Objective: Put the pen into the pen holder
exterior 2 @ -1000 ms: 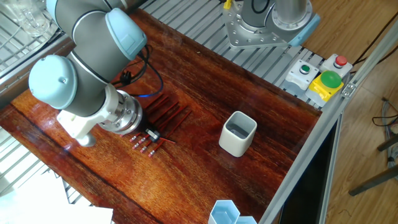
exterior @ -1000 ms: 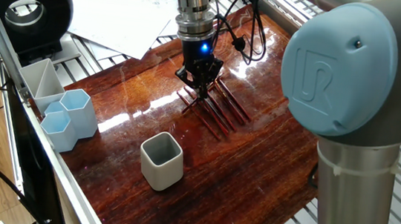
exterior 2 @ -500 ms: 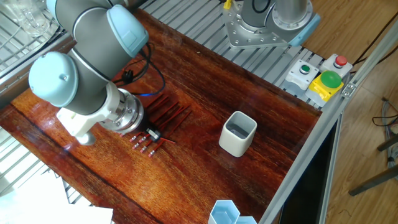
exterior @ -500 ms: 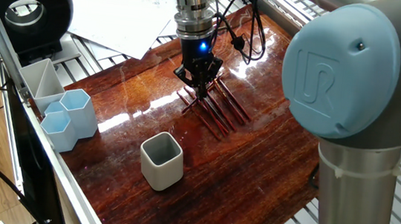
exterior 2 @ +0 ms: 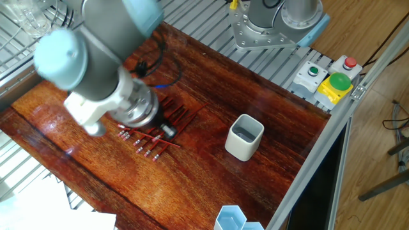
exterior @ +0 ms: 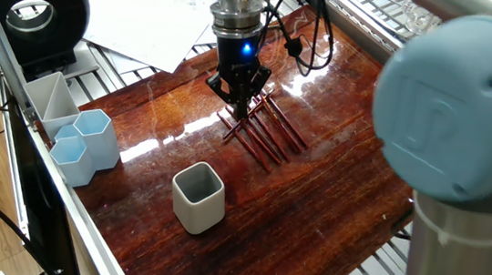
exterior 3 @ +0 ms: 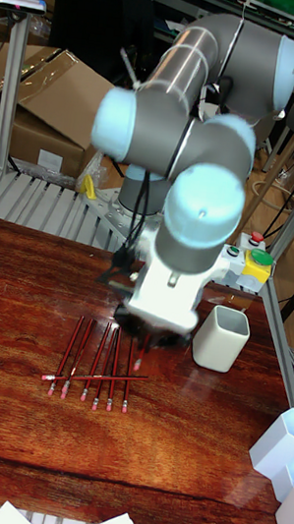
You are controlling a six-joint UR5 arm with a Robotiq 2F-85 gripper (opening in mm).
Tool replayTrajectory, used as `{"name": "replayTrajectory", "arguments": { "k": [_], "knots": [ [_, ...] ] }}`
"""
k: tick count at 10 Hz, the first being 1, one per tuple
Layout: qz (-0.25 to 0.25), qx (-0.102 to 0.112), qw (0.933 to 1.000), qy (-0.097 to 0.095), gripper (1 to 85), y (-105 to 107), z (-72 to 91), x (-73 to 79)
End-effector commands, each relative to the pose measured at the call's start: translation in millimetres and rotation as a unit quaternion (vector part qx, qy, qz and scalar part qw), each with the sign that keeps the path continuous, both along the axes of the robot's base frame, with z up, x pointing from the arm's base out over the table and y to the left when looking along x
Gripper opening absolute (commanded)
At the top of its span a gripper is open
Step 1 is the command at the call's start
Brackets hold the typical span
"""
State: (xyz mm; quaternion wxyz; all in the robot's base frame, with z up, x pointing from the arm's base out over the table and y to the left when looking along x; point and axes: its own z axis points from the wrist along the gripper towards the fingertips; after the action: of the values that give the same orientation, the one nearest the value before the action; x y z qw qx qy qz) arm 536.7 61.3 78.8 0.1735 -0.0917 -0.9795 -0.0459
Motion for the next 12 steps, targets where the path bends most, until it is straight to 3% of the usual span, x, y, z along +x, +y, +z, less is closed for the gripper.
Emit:
{"name": "replayTrajectory", "arguments": {
  "k": [1,3,6,8,9,10,12],
  "knots": [
    [-0.010,0.017,0.9996,-0.019,1.0,24,24.8,-14.6],
    [0.017,0.017,0.9992,-0.032,1.0,20,22.7,-9.8],
    [0.066,0.017,0.9932,-0.094,1.0,14,15.5,18.4],
    [0.067,0.017,0.9940,-0.085,1.0,14,16.3,13.7],
    [0.066,0.006,0.9958,-0.063,1.0,8,24.6,1.7],
    [0.060,0.008,0.9967,-0.053,1.0,13,63.7,-14.9],
    [0.040,0.015,0.9977,-0.054,1.0,38,104.7,-38.5]
  ]
}}
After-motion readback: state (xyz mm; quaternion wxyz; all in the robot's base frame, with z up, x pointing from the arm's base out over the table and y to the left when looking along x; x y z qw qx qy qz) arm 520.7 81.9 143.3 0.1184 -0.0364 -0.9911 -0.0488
